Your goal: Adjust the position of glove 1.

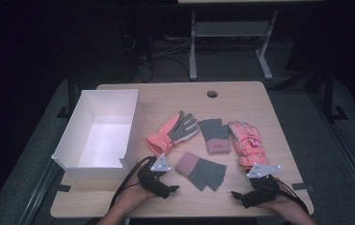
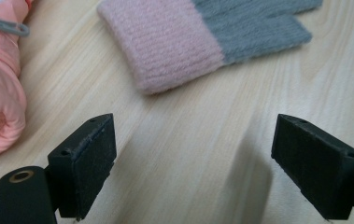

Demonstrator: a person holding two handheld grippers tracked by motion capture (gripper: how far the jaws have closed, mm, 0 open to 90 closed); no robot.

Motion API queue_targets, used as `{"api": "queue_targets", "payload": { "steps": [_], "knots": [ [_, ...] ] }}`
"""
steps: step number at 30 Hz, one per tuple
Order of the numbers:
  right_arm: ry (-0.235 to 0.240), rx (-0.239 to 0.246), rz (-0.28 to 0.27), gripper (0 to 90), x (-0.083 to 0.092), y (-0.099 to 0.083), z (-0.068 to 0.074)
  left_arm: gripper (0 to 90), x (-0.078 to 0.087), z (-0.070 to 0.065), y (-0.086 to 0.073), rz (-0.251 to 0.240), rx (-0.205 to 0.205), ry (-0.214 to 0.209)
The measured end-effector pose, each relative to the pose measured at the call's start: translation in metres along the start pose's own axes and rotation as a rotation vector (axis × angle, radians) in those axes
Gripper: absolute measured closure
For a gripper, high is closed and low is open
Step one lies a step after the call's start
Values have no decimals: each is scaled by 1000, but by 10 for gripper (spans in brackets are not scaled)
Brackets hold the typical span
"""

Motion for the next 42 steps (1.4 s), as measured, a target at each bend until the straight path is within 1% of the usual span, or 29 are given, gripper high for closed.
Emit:
{"api": "queue_targets", "payload": {
  "steps": [2,3,5,6,8,10,11,13,15,16,17,18,19,21,22,23,24,25,26,29,33,34,36,37,38,39,40,41,42],
  "knots": [
    [2,-2,5,15,0,1,0,139,3,1,2,-12,11,-4],
    [4,-4,4,15,1,1,0,139,4,2,3,-10,9,-5],
    [19,-28,-25,15,5,4,-1,142,5,3,4,-18,32,-12],
    [24,-22,-39,15,7,5,-2,143,6,4,4,-5,26,-14],
    [25,-24,-47,16,8,7,-2,144,7,5,5,-14,37,-17],
    [34,-24,-50,16,9,7,-1,175,9,6,6,-11,37,-22],
    [34,-12,-50,16,10,7,-1,196,9,6,7,-13,44,-22],
    [35,-6,-58,15,11,8,0,236,9,7,10,-25,52,-35],
    [35,-3,-59,15,11,8,1,351,10,7,13,-32,59,-42],
    [33,-1,-68,16,13,9,3,410,10,9,18,-43,72,-63],
    [34,3,-70,16,13,9,3,457,9,10,21,-49,77,-71],
    [34,3,-70,16,13,9,3,531,9,10,21,-49,77,-71],
    [33,1,-65,16,13,10,4,591,8,11,26,-45,77,-86],
    [41,3,-66,15,13,10,5,706,7,11,27,-37,71,-90],
    [44,4,-66,16,13,10,6,764,7,12,30,-37,81,-106],
    [41,5,-61,16,13,10,6,820,7,13,32,-38,86,-109],
    [46,0,-63,15,12,10,6,871,7,13,33,-36,83,-113],
    [47,-1,-62,15,12,10,6,895,6,14,35,-30,94,-112],
    [44,1,-60,16,12,11,6,896,6,16,37,-20,81,-114],
    [45,-1,-60,15,12,11,5,897,3,18,41,-21,82,-109],
    [44,-4,-56,15,13,11,6,897,-6,26,50,-22,77,-81],
    [46,-5,-54,16,13,11,6,897,-7,29,52,-16,66,-82],
    [50,-6,-54,15,14,11,7,896,-12,32,56,-26,77,-72],
    [51,-7,-54,16,14,11,6,897,-13,34,57,-17,67,-74],
    [53,-8,-54,15,14,12,6,897,-16,35,58,-21,83,-73],
    [55,-13,-51,16,14,12,6,897,-17,37,58,-11,73,-72],
    [60,-15,-50,16,14,12,7,897,-20,37,59,-14,90,-75],
    [62,-14,-50,16,14,12,7,897,-21,38,57,10,75,-73],
    [63,-12,-48,16,14,12,8,897,-23,37,56,10,92,-75]
  ]
}}
Point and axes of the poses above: each handheld gripper's, and its own axes: x roughly backward along the jaws, y roughly out of its top, z roughly to its left, the point moved 4 cm from there along -x, roughly forward along the jaws, and after that the axes turned 2 degrees about -y, right-handed, at the moved point
